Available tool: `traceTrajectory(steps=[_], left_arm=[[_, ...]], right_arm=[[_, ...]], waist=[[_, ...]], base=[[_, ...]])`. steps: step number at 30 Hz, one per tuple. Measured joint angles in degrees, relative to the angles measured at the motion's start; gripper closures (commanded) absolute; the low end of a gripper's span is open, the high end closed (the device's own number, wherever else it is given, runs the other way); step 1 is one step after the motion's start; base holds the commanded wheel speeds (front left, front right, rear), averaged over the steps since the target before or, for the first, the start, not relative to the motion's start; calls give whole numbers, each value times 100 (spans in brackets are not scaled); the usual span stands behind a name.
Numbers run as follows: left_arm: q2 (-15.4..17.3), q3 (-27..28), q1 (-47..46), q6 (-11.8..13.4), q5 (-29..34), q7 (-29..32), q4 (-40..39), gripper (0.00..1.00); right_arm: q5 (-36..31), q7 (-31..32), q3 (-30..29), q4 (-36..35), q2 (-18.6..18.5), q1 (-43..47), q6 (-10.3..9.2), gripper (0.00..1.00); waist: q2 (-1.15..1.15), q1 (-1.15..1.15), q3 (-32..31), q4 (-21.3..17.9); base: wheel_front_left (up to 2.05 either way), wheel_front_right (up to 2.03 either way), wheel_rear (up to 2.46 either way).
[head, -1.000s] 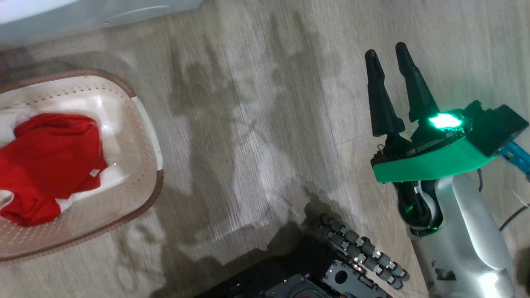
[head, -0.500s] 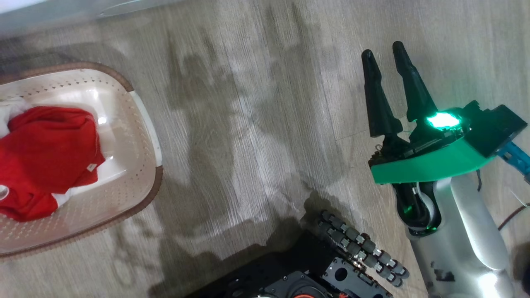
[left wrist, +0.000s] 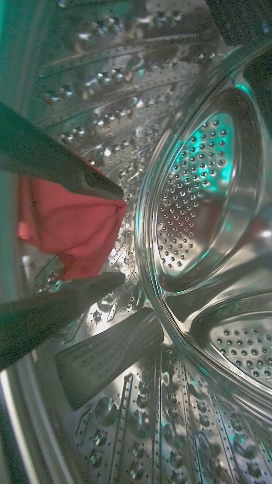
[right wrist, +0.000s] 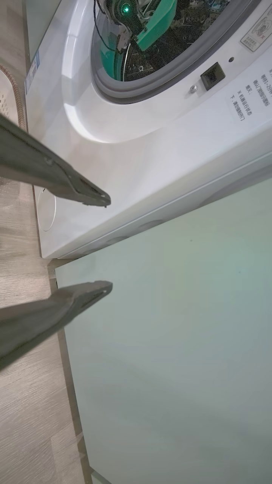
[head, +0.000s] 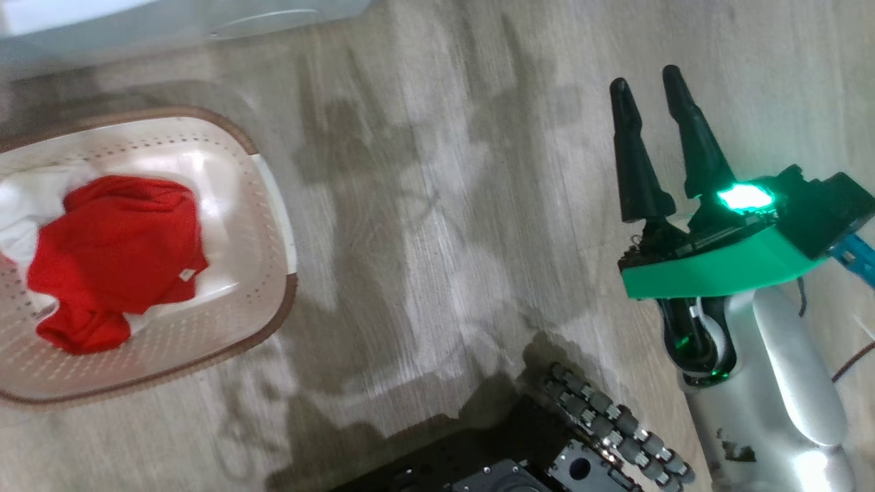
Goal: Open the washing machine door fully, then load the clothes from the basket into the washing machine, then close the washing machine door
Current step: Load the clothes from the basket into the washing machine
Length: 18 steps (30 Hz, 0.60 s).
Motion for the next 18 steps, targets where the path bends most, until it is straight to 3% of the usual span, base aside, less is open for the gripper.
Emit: traceTrajectory(steps=[6, 18], left_arm=[[-254, 176, 1026, 4, -129, -109, -849, 0], [-713, 790, 3708, 476, 211, -132, -4394, 0]], right_arm=[[-219, -1, -135, 0, -1, 14, 0, 0], [-638, -15, -377, 113, -4, 70, 0, 0]], waist=[[0, 0, -190, 304], [0, 0, -702, 937]], base=[[0, 0, 0], [0, 0, 0]])
